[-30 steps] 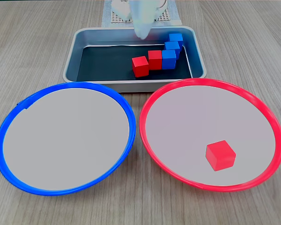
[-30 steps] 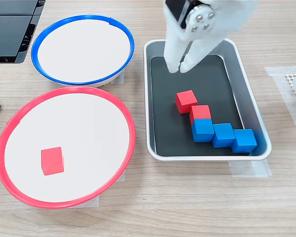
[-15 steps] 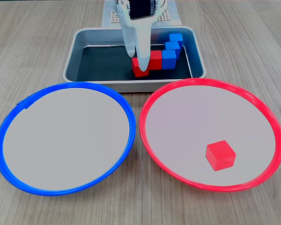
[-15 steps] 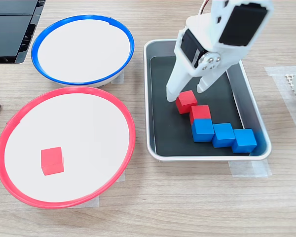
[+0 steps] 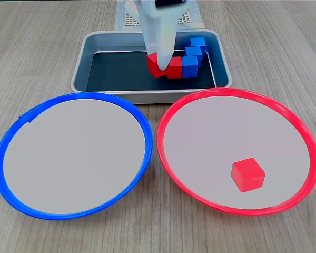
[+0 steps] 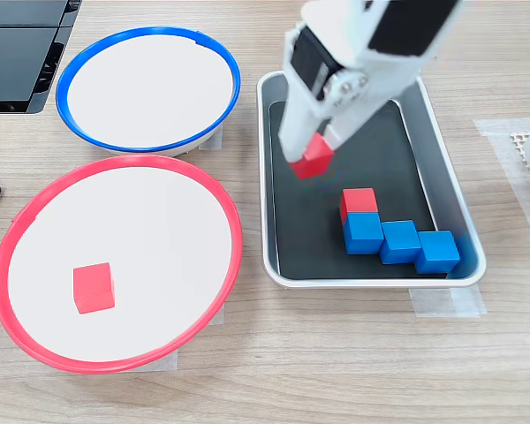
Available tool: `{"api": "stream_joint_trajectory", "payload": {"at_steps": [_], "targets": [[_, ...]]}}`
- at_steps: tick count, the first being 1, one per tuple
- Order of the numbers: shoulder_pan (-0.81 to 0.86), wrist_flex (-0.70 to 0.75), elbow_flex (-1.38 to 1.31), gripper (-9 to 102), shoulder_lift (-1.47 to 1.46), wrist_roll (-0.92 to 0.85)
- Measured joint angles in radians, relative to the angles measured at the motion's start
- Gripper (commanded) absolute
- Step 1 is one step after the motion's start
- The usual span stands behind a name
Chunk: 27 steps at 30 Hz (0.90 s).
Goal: Move six blocks tray to matching dishes
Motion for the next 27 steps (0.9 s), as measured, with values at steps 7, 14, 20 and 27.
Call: {"api": "stream_joint_trajectory", "payload": {"at_steps": [7, 14, 20, 27], "targets": [[-0.144, -0.008, -0.643, 1, -0.365, 0.29], [-0.218, -0.178, -0.673, 20, -0.565, 0.281], [-0.213, -0.156, -0.505, 0, -0.485, 0.232], [-0.12, 0.067, -0.075, 1, -0.052, 0.178]]}}
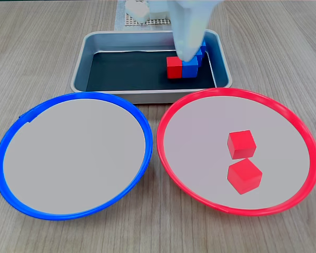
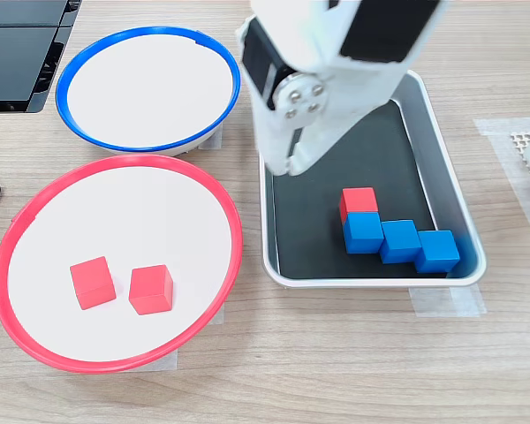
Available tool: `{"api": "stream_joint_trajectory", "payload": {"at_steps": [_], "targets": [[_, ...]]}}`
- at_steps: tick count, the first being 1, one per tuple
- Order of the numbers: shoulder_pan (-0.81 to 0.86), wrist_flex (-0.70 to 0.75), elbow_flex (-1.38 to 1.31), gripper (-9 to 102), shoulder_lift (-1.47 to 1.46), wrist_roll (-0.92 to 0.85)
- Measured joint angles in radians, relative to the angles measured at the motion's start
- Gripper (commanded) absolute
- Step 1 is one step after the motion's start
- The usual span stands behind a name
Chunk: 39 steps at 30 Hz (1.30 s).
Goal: Move six blocks tray to matching dishes
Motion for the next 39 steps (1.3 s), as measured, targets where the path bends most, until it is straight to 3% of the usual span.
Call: {"api": "stream_joint_trajectory", "payload": {"at_steps": [1, 3, 9, 18, 23, 28, 34, 39], "targets": [[0.031, 0.04, 0.133, 14, 0.107, -0.009], [0.055, 0.048, 0.245, 20, 0.183, 0.002], [0.066, 0.011, 0.351, 28, 0.224, 0.141], [0.025, -0.087, 0.451, 19, 0.172, 0.19], [0.014, -0.118, 0.451, 1, 0.117, 0.195], [0.002, -0.118, 0.413, 0, 0.097, 0.163], [0.071, 0.002, 0.146, 0, 0.084, 0.048], [0.052, -0.063, -0.202, 0, -0.064, 0.041]]}}
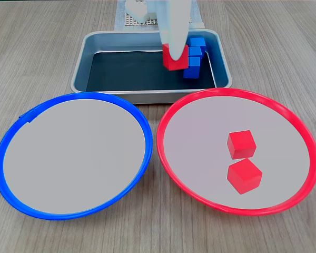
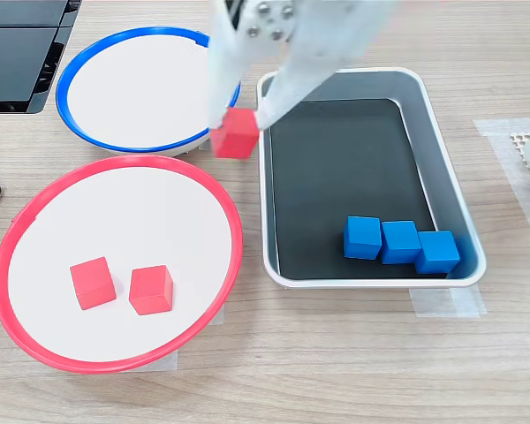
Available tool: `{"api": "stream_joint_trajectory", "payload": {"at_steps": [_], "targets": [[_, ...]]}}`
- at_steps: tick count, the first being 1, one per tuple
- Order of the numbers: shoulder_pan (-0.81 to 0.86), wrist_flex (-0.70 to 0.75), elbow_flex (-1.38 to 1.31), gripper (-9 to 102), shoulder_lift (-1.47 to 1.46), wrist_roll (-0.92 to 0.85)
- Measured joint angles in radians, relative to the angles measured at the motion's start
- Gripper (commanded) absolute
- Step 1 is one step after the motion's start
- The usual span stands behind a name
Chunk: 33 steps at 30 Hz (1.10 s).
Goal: Move six blocks tray to matching dishes
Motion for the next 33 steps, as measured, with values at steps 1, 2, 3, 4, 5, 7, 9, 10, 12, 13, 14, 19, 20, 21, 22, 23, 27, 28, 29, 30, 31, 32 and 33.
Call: {"api": "stream_joint_trajectory", "payload": {"at_steps": [1, 2, 3, 4, 5, 7, 9, 10, 12, 13, 14, 19, 20, 21, 22, 23, 27, 28, 29, 30, 31, 32, 33], "targets": [[-0.023, -0.041, -0.064, 0, -0.063, -0.003], [-0.049, -0.083, -0.106, 1, -0.118, -0.003], [-0.084, -0.133, -0.149, 2, -0.19, -0.008], [-0.095, -0.147, -0.166, 5, -0.218, -0.008], [-0.107, -0.161, -0.207, 8, -0.272, -0.012], [-0.121, -0.166, -0.247, 16, -0.35, -0.032], [-0.133, -0.176, -0.259, 20, -0.393, -0.044], [-0.143, -0.181, -0.259, 22, -0.399, -0.057], [-0.152, -0.181, -0.259, 17, -0.402, -0.069], [-0.152, -0.179, -0.259, 12, -0.402, -0.077], [-0.146, -0.169, -0.255, 5, -0.402, -0.089], [-0.14, -0.018, -0.112, 0, -0.23, -0.359], [-0.135, 0.014, -0.06, 0, -0.172, -0.442], [-0.123, 0.072, 0.02, 3, -0.095, -0.606], [-0.11, 0.075, 0.098, 5, -0.026, -0.741], [-0.104, 0.094, 0.156, 9, 0.014, -0.834], [-0.084, 0.014, 0.374, 17, 0.132, -1.072], [-0.074, 0.015, 0.413, 17, 0.149, -1.109], [-0.069, 0.002, 0.445, 17, 0.161, -1.135], [-0.069, -0.009, 0.48, 17, 0.17, -1.144], [-0.074, -0.002, 0.494, 17, 0.173, -1.155], [-0.084, -0.023, 0.529, 17, 0.178, -1.154], [-0.086, -0.015, 0.546, 17, 0.179, -1.155]]}}
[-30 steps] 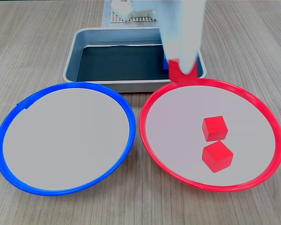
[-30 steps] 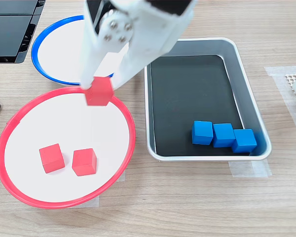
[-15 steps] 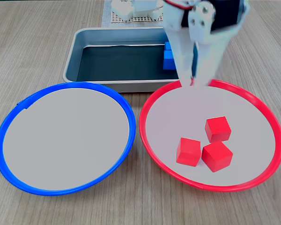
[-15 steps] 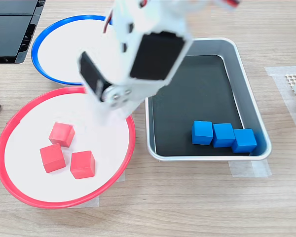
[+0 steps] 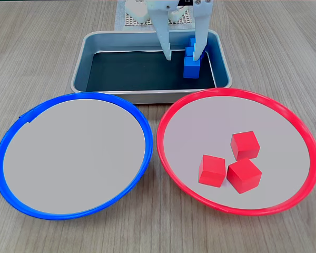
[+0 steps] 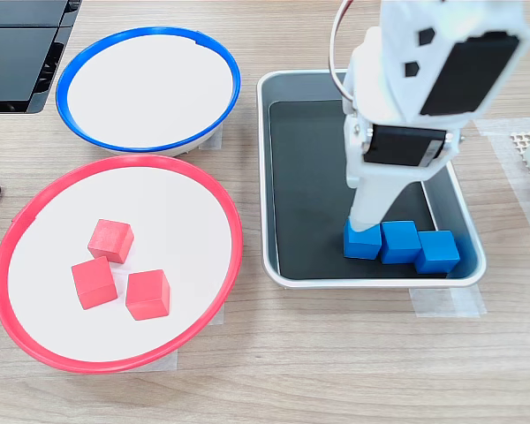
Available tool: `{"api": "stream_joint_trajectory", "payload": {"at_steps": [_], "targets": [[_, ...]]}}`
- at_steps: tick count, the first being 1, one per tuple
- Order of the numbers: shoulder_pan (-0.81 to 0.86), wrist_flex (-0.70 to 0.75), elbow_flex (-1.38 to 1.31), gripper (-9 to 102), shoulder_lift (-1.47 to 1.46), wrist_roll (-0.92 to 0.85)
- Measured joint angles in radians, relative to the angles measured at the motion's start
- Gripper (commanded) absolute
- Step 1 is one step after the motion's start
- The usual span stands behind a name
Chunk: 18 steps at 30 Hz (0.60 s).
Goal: Move six blocks tray to matching dishes
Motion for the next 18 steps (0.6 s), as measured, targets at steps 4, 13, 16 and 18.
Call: {"api": "stream_joint_trajectory", "payload": {"at_steps": [4, 13, 16, 18], "targets": [[-0.044, -0.046, 0.051, 17, 0.009, 0.038], [-0.092, -0.041, 0.023, 17, -0.021, 0.101], [-0.11, -0.057, 0.023, 16, -0.031, 0.1], [-0.103, -0.064, 0.031, 12, -0.031, 0.1]]}}
